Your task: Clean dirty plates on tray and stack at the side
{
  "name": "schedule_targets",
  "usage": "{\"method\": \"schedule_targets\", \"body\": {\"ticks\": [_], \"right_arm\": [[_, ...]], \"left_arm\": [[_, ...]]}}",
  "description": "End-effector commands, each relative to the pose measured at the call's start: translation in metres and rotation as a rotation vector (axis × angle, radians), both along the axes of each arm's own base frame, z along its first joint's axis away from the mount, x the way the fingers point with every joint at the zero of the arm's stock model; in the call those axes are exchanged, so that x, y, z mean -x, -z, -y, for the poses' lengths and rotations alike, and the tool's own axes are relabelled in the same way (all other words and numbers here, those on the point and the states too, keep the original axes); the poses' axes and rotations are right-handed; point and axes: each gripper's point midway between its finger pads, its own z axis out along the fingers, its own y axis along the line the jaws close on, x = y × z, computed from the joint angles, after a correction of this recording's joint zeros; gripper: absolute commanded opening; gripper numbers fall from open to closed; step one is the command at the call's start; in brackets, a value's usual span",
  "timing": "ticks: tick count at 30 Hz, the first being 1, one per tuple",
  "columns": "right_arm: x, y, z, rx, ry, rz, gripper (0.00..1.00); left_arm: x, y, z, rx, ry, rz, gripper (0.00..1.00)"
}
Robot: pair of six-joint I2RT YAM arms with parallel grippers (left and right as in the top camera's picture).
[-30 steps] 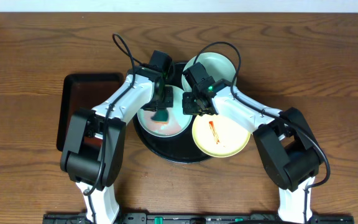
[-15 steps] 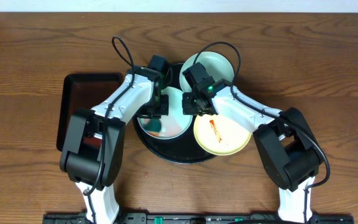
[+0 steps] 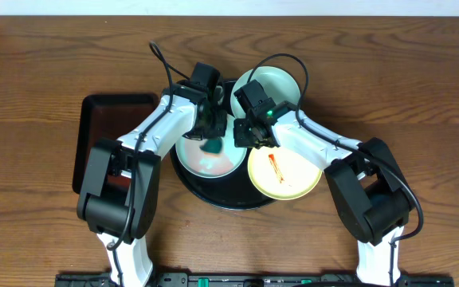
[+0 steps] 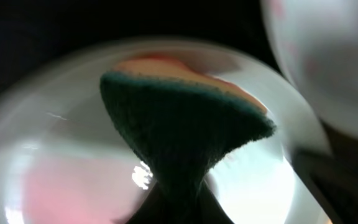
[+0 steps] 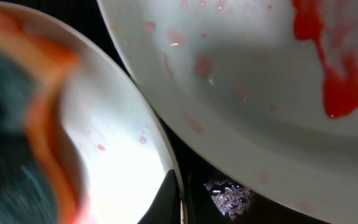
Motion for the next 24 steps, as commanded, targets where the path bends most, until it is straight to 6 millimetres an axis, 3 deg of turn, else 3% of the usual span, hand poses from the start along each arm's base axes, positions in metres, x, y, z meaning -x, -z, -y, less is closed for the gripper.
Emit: {"method": "schedule_targets", "body": {"ticks": [1,4,9,12,15,18,19,24], "right_arm": [[0.011,0.020,0.001,0.036,-0.014,-0.045,0.01],[0.011,0.020,0.001,0.037,-0.014,-0.047,0.01],[0.011,0.020,0.001,0.037,-0.014,-0.047,0.01],[0.011,0.020,0.001,0.035,-0.014,-0.044,0.01],[0.009,0.020,0.000,0.031,-0.014,-0.039,0.01],[0.010,0.019,-0.001,0.029,-0.024,-0.039,0.01],[0.011,0.018,-0.006,0.006,-0.056,-0.042,0.01],[0.013,0.003,-0.017,-0.069,-0.116,-0.041,0.01]], "left_arm": [[-0.025,0.001,-0.053,-0.248,-0.213,0.111,0.08],[-0.026,-0.002,-0.072,-0.311,-0.262,0.116,0.07],[-0.005,-0.009,-0.098,-0.362,-0.305,-0.006,0.08],[0.007,-0.017,-0.101,-0.358,-0.301,-0.078,0.07],[0.014,-0.030,-0.090,-0.300,-0.272,-0.118,0.07],[0.013,-0.051,-0.069,-0.177,-0.220,-0.124,0.07],[0.011,-0.070,-0.062,-0.119,-0.213,-0.107,0.08],[0.005,-0.118,-0.070,-0.071,-0.238,-0.008,0.07]]}}
